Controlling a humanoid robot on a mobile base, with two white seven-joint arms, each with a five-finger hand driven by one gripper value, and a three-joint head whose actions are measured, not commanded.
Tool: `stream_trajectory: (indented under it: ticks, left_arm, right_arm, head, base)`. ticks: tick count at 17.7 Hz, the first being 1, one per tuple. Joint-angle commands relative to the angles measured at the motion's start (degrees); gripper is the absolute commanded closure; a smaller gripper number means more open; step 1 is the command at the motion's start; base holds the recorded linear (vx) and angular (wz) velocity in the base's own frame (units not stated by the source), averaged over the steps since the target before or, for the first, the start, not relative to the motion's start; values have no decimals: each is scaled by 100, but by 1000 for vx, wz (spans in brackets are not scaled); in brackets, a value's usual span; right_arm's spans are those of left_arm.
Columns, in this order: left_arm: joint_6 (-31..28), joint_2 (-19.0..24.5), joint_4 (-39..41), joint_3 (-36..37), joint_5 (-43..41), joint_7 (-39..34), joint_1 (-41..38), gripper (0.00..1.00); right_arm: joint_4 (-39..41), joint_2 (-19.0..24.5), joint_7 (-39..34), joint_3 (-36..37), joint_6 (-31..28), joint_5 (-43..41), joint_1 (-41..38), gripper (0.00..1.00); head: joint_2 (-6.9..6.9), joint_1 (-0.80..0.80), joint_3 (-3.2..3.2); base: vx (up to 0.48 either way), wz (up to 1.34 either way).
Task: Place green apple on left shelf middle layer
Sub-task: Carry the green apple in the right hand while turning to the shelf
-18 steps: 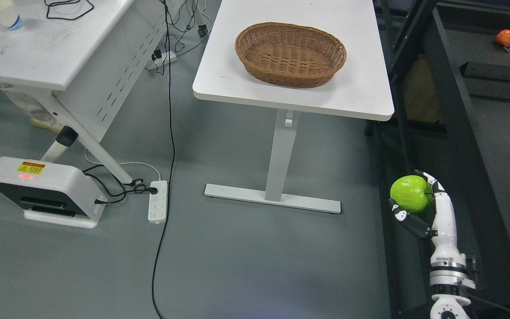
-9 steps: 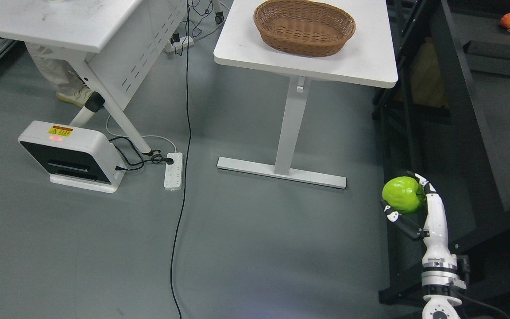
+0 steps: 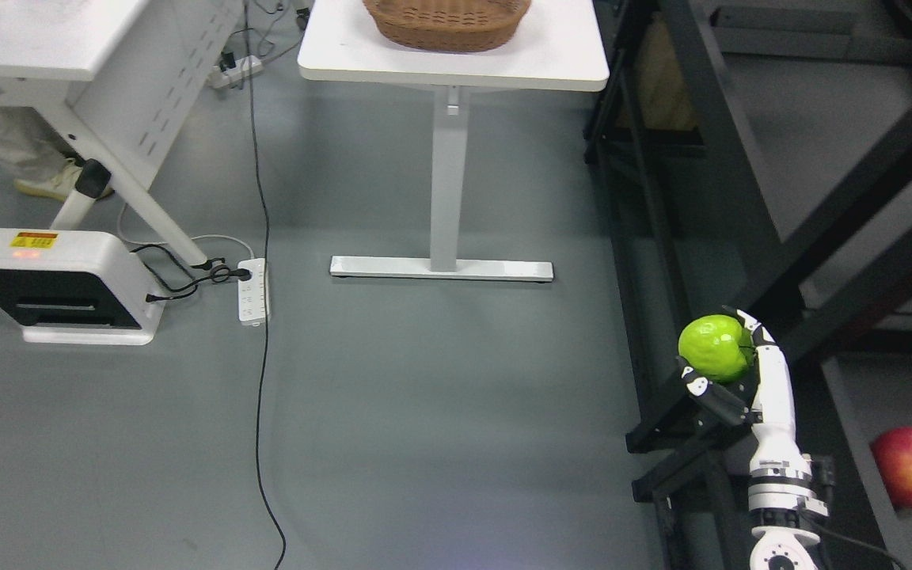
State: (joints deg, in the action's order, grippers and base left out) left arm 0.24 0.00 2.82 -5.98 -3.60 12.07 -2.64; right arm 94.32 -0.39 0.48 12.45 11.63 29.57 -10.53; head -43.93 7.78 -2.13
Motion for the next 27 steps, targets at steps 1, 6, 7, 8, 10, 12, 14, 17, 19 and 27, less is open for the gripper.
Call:
stream_trajectory:
  ticks: [1, 6, 7, 8, 10, 12, 14, 17, 19, 27]
  left_arm:
    - [2, 100, -1, 0, 0, -3, 0, 0]
    - [2, 100, -1, 0, 0, -3, 0, 0]
    - [2, 100, -1, 0, 0, -3, 0, 0]
    - [2, 100, -1, 0, 0, -3, 0, 0]
    - [2, 100, -1, 0, 0, -3, 0, 0]
    - [2, 100, -1, 0, 0, -3, 0, 0]
    - [2, 100, -1, 0, 0, -3, 0, 0]
    - [2, 100, -1, 0, 0, -3, 0, 0]
    - [2, 100, -1, 0, 0, -3, 0, 0]
    - [2, 100, -1, 0, 0, -3, 0, 0]
  right_arm:
    - [8, -137, -4, -24, -3, 5, -10, 100]
    - [8, -137, -4, -24, -3, 5, -10, 100]
    - [8, -137, -4, -24, -11, 5, -10, 100]
    - [8, -137, -4, -24, -11, 5, -10, 100]
    - [8, -137, -4, -24, -11, 13, -10, 100]
    - [-1, -137, -4, -24, -29, 13, -10, 100]
    - [8, -137, -4, -24, -90, 13, -10, 100]
    - [8, -137, 5, -6, -99, 13, -10, 100]
    - [8, -137, 5, 3, -99, 13, -19, 100]
    - [8, -146, 5, 11, -99, 13, -28, 100]
  head:
    - [0, 0, 0]
    - [0, 0, 0]
    - [0, 0, 0]
    - [0, 0, 0]
    - [0, 0, 0]
    - [0, 0, 0]
    - [0, 0, 0]
    - [0, 0, 0]
    - [0, 0, 0]
    - [0, 0, 0]
  base:
    - [-187, -726]
    - [-173, -739]
    - [-111, -703]
    - [-111, -703]
    - [-37, -495]
    - [10, -230]
    - [34, -83]
    - [41, -114]
    - [38, -188]
    - [6, -156]
